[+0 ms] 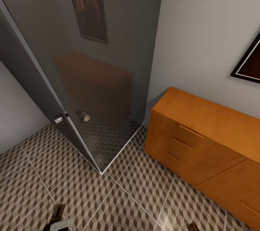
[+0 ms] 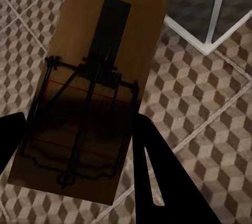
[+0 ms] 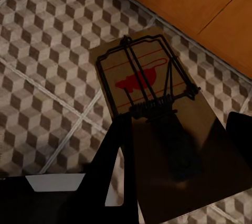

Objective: Take the four mousetraps from the cabinet in the bathroom and place them on the bathroom floor. Make sure all four end up on the same floor surface, and ensure that at least two of them are either under or directly next to the same bathroom sink.

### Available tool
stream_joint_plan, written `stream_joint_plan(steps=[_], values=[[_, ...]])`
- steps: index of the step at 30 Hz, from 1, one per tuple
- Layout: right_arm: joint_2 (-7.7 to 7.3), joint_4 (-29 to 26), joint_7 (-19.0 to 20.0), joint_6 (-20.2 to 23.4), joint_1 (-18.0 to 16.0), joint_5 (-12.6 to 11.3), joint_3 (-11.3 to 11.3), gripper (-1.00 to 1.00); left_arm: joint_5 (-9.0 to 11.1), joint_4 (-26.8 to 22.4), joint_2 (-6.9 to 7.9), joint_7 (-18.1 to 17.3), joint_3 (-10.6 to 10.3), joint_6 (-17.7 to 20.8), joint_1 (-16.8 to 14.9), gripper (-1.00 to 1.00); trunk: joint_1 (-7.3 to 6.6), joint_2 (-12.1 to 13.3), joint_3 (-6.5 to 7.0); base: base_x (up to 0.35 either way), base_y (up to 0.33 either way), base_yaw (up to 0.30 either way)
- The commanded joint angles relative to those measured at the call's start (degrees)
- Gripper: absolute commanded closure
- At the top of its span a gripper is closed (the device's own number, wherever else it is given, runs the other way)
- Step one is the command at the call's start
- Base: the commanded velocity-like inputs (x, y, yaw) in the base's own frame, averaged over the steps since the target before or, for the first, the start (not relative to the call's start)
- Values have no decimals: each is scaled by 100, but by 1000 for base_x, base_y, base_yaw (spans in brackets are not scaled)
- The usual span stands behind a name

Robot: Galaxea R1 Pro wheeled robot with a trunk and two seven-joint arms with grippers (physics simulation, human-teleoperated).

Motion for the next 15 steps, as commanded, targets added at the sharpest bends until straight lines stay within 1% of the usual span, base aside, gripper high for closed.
stream_joint_plan(steps=[1,15], values=[[-1,-9,-42,-3,3,22,4,100,-28,8,-3,36,-38,-6,-4,100,3,-9,-1,0,0,215],[0,-3,-42,-3,3,22,4,100,-26,9,-3,36,-38,-7,-4,100,3,-9,88,0,0,215]])
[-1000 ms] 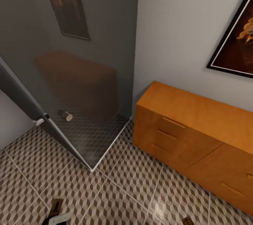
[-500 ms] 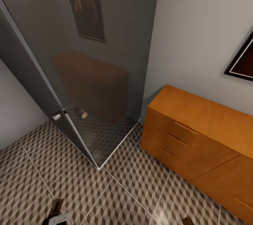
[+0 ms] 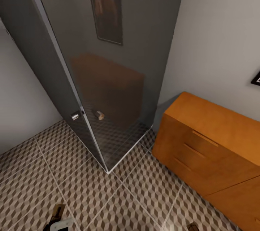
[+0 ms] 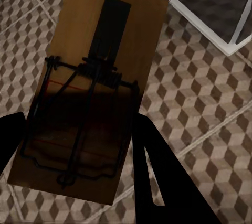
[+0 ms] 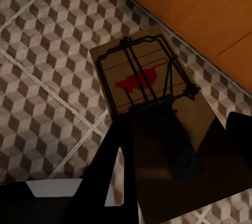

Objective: Take the four mousetraps from the cabinet in the bathroom and place them on the bathroom floor. Make sure all four end up on the same floor surface, and ensure that at least two of them are either under or directly next to the same bathroom sink.

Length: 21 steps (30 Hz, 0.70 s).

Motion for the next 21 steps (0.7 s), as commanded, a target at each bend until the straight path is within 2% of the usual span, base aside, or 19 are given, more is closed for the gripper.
stream_joint_plan(steps=[1,21], values=[[2,-8,-42,-3,3,22,4,100,-27,8,-3,36,-38,-5,-4,100,3,-9,-1,0,0,215],[6,-8,-42,-4,3,22,4,100,-29,8,-3,36,-38,-6,-4,100,3,-9,126,0,0,215]])
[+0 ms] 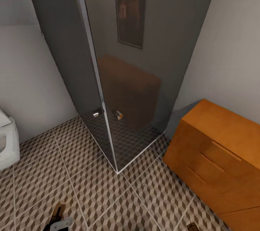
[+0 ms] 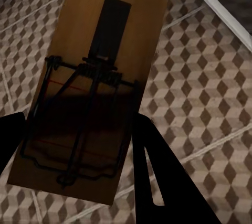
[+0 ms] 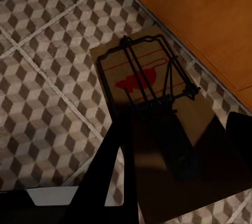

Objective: Take the four mousetraps from the cabinet in the bathroom and place them on the bathroom floor. Make sure all four end up on the same floor surface, and ensure that at least two of them are either under or directly next to the same bathroom sink.

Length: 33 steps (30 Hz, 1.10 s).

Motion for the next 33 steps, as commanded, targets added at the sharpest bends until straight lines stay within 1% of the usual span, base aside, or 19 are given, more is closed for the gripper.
stream_joint_plan(steps=[1,33], values=[[0,-8,-42,-3,3,22,4,100,-27,9,-3,36,-38,-8,-4,100,3,-9,-2,0,0,215],[0,1,-42,-3,3,22,30,100,-28,9,-3,36,-38,-4,-4,100,3,-9,203,0,0,215]])
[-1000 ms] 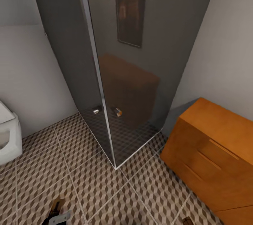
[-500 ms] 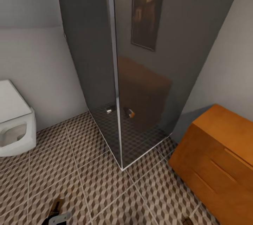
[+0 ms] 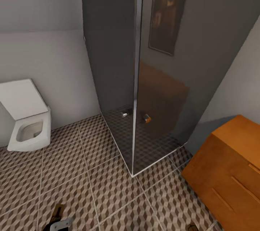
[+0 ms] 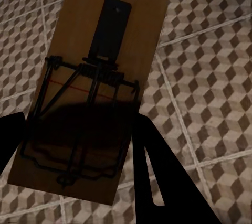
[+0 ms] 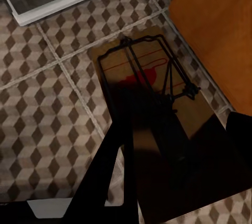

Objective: Take the four mousetraps from the cabinet in the bathroom and place them on the bathroom floor. Make sure all four end up on the same floor surface, and ensure that at least two of them are either under or directly next to the same bathroom sink.

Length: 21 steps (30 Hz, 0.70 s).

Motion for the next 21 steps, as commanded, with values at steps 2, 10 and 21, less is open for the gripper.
stream_joint_plan(steps=[2,10,21], values=[[0,-8,-42,-3,2,22,4,100,-26,11,-3,36,-38,-6,-4,100,3,-9,4,0,0,215],[0,-8,-42,-3,2,22,4,100,-26,10,-3,36,-38,-6,-4,100,3,-9,55,0,0,215],[0,-8,-42,-3,2,22,4,100,-27,10,-3,36,-38,-6,-4,100,3,-9,126,0,0,215]])
